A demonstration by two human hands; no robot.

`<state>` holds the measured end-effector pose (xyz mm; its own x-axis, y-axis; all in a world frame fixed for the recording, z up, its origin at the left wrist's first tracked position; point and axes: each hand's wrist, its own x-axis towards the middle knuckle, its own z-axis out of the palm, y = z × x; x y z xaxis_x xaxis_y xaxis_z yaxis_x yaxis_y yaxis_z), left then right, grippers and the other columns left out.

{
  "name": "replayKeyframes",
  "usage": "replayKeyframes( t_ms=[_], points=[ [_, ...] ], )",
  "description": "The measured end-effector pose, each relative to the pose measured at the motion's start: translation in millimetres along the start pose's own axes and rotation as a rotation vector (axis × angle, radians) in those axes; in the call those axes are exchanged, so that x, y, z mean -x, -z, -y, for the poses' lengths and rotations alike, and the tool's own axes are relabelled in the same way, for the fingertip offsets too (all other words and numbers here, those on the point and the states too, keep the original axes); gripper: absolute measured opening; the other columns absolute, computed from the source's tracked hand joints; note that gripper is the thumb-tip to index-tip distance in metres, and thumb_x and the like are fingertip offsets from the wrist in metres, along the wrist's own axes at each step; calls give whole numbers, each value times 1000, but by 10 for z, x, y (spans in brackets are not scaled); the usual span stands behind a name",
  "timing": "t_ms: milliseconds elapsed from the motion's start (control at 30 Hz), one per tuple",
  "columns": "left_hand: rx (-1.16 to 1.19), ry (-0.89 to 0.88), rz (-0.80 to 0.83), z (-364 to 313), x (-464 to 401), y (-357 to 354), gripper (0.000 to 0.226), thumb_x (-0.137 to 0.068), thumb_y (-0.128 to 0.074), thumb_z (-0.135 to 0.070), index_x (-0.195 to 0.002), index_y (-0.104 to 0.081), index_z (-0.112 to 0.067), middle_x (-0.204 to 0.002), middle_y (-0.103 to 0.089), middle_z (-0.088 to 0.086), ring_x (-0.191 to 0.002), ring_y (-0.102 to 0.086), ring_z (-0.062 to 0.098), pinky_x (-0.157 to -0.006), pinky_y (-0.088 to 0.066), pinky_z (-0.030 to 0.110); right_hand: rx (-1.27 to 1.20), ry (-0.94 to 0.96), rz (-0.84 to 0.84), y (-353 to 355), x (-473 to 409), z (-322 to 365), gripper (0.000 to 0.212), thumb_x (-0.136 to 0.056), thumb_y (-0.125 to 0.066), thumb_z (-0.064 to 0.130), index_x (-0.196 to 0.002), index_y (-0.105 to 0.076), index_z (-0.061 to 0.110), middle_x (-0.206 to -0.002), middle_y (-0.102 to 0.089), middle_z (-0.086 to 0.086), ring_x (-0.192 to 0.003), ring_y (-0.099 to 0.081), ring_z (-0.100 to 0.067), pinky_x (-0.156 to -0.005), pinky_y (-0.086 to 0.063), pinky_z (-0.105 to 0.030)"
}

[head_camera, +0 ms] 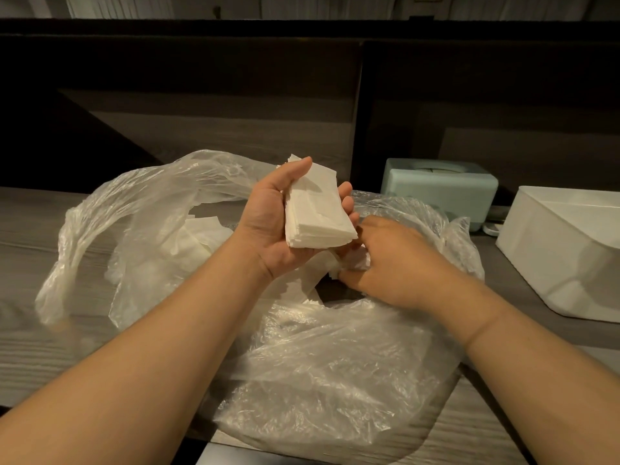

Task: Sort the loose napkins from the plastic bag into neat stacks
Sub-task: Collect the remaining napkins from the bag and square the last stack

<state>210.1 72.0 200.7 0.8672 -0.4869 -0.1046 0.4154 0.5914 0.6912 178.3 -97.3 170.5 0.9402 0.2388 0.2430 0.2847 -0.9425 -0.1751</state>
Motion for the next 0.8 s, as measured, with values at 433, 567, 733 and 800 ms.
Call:
replayKeyframes(
  t_ms=[433, 567, 733, 800],
  points=[
    [-12, -10, -9, -12, -10, 28, 57, -90, -65, -38, -135, -54, -5, -108, -71, 17, -83, -69, 28, -79, -61, 44, -477, -200, -419, 28, -34, -57, 13, -95, -60, 25, -83, -60, 20, -75, -61, 1, -64, -50, -10, -55, -40, -17],
    [-2, -15, 2, -21, -23, 30, 58, -89, -65, -37, -135, -54, -4, -107, -70, 17, -82, -69, 28, -81, -60, 44, -451, -165, -337, 57, -28, -86, 14, -94, -68, 38, -98, -56, 30, -83, -61, 11, -69, -54, -4, -60, -43, -19],
    [16, -8, 21, -29, -26, 34, 61, -84, -68, -36, -134, -55, -3, -107, -70, 16, -83, -69, 28, -83, -59, 44, -213, -90, -148, 13, -31, -77, 10, -93, -70, 38, -91, -64, 30, -86, -64, 12, -77, -58, -10, -68, -48, -28],
    [33, -12, 29, -31, -30, 36, 66, -81, -70, -36, -136, -54, -3, -108, -69, 17, -84, -69, 29, -81, -60, 44, -312, -143, -211, 38, -40, -96, 20, -96, -65, 33, -79, -64, 23, -77, -65, 3, -72, -60, -19, -62, -48, -34]
  ],
)
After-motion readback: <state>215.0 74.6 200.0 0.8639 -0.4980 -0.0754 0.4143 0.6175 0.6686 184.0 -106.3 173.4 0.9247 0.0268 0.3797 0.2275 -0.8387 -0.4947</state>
